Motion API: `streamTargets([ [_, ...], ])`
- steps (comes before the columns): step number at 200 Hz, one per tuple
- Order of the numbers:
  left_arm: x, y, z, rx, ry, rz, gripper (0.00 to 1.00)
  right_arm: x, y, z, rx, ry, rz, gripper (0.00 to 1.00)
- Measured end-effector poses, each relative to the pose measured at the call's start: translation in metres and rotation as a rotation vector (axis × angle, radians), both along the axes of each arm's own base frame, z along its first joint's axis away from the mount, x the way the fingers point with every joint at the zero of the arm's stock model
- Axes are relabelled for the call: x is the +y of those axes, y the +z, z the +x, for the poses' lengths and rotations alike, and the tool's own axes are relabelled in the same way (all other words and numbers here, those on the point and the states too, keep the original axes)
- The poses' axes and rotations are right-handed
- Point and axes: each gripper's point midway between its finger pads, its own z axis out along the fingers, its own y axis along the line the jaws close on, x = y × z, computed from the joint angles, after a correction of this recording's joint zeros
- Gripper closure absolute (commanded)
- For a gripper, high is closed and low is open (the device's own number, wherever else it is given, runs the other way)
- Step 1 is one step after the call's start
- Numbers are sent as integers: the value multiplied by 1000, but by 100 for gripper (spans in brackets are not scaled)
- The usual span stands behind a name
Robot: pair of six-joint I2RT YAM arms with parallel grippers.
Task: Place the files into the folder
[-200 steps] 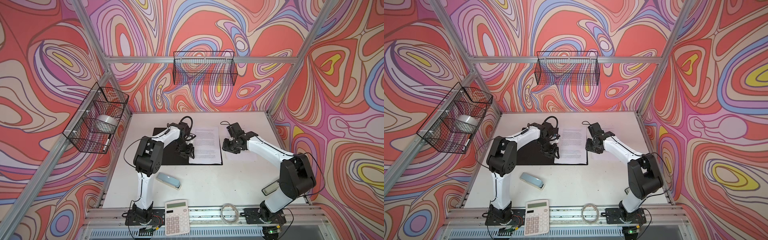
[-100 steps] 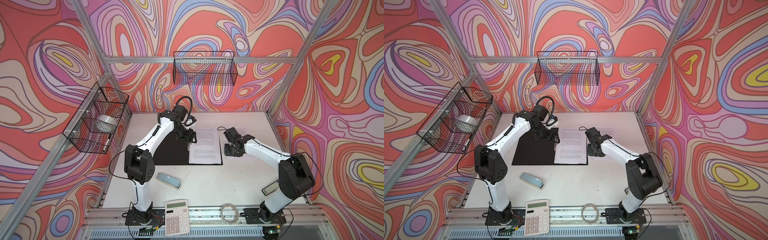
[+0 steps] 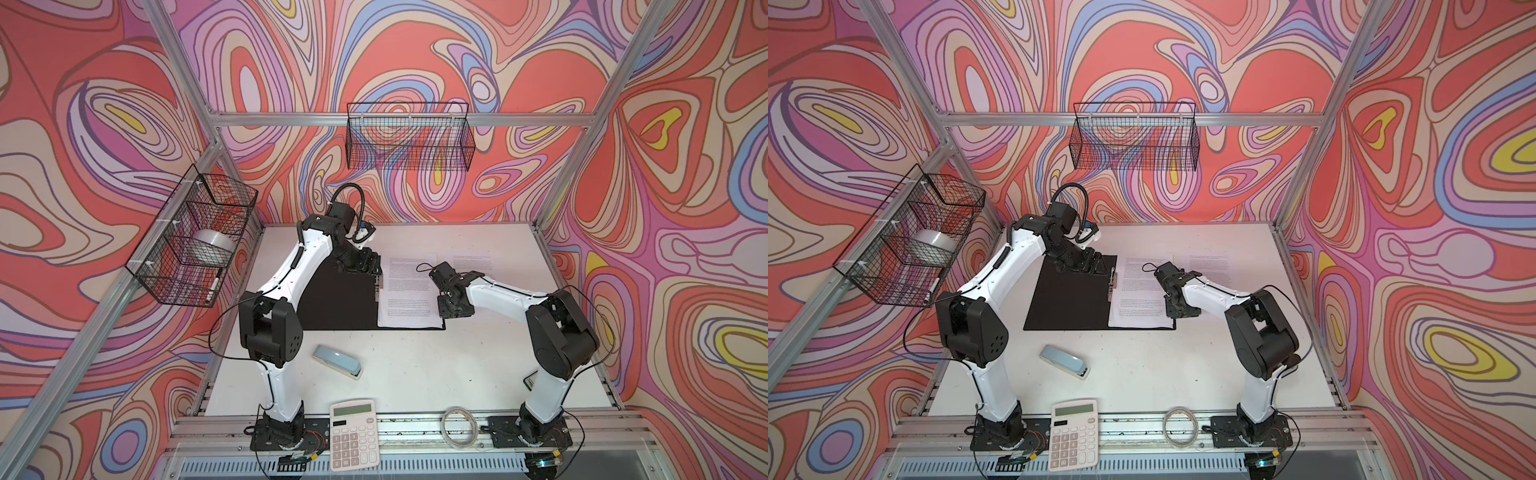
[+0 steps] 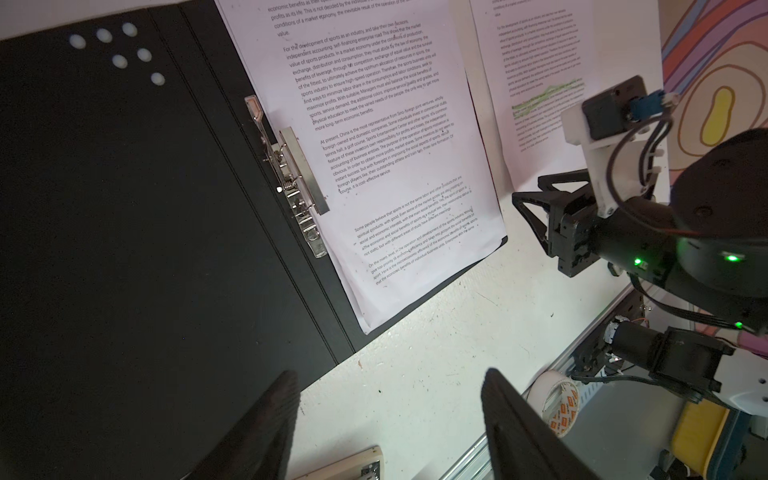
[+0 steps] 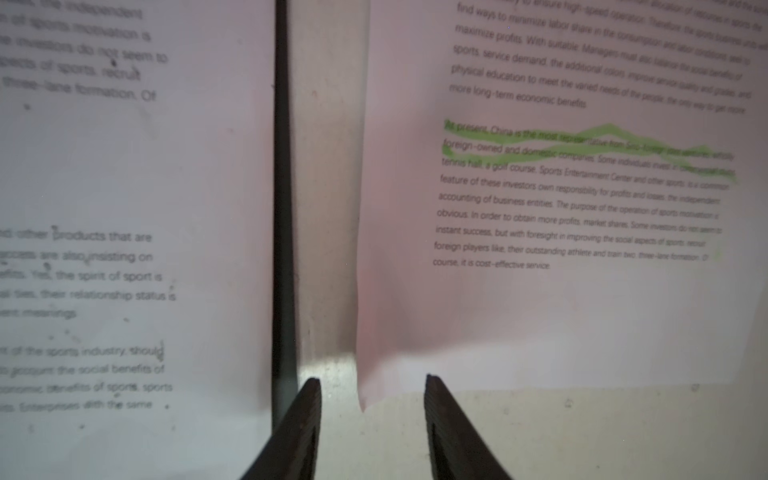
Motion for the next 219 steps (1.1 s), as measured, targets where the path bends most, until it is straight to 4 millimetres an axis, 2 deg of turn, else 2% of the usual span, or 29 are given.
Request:
streamTargets([
  [71, -2, -1, -2, 14, -3, -17, 30, -5, -12, -1, 20, -1, -42, 62],
  [104, -3, -3, -4, 23, -5, -21, 30, -7, -14, 0, 21, -3, -56, 67],
  [172, -4, -2, -4, 27, -3, -27, 30, -10, -14, 1, 15, 5, -78, 85],
  [203, -4, -2, -4, 27, -3, -27, 30, -9, -14, 0, 18, 17, -82, 97],
  [219, -4, -2, -4, 27, -2, -26, 30, -9, -14, 0, 18, 21, -83, 99],
])
